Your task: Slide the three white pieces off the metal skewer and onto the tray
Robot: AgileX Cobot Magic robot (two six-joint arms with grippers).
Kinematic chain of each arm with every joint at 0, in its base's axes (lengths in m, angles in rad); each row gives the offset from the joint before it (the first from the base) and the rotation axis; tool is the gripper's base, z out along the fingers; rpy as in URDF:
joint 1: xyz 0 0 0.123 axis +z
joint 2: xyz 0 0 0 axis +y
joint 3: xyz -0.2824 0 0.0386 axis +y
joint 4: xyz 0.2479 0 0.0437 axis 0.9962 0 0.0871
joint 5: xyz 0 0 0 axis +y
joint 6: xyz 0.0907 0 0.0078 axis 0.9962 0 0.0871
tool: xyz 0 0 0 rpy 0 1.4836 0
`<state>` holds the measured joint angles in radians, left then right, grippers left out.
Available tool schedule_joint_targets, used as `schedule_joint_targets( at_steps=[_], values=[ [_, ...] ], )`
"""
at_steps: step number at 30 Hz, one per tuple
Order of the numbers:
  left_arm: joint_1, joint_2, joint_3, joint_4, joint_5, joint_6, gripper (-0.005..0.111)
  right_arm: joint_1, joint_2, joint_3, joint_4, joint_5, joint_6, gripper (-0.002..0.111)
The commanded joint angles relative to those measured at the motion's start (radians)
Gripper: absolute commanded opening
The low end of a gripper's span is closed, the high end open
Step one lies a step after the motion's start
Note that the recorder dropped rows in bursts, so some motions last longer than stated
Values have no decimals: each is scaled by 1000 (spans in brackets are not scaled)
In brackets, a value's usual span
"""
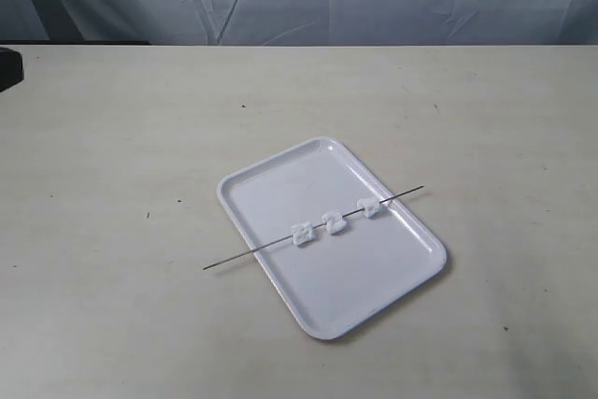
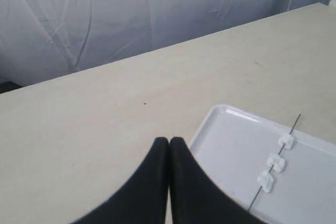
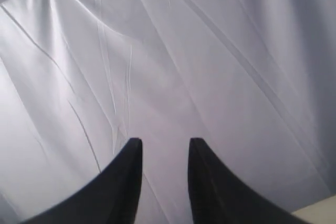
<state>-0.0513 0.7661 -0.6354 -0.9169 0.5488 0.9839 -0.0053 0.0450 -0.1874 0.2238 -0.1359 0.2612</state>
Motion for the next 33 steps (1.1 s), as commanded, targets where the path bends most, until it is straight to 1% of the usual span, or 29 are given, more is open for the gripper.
schedule_joint_targets(
  at_steps=[1,2,4,5,7,9,11,13,15,18,22,26,30,33],
  values=[
    [-2,177,-88,-41,194,0,0,-5,130,-151,-115,262,-16,30],
    [-2,231,-112,-38,266,1,0,-5,162,-176,-115,309,-52,30],
    [-2,320,-145,-21,362,1,0,-3,242,-230,-94,376,-136,30],
    [-2,362,-157,-16,391,1,0,-3,271,-257,-70,398,-165,30],
    [-14,434,-174,8,394,6,0,14,339,-304,0,454,-250,30],
    [-43,487,-183,31,361,6,0,32,404,-339,79,515,-326,30],
    [-96,541,-190,37,313,33,2,47,461,-359,149,571,-398,30],
    [-166,591,-203,51,286,77,8,60,520,-366,209,615,-465,30],
    [-239,646,-224,86,256,77,16,65,563,-366,246,645,-508,30],
    [-329,723,-253,104,199,52,24,65,620,-366,255,673,-550,30],
    [-412,815,-286,127,95,37,25,65,660,-366,255,690,-561,30],
    [-456,929,-333,145,65,34,25,65,670,-366,255,690,-563,30],
    [-461,1033,-381,236,61,-34,25,65,670,-366,260,702,-563,30],
    [-469,1088,-404,245,63,-43,25,65,670,-366,275,708,-566,30]
  ],
)
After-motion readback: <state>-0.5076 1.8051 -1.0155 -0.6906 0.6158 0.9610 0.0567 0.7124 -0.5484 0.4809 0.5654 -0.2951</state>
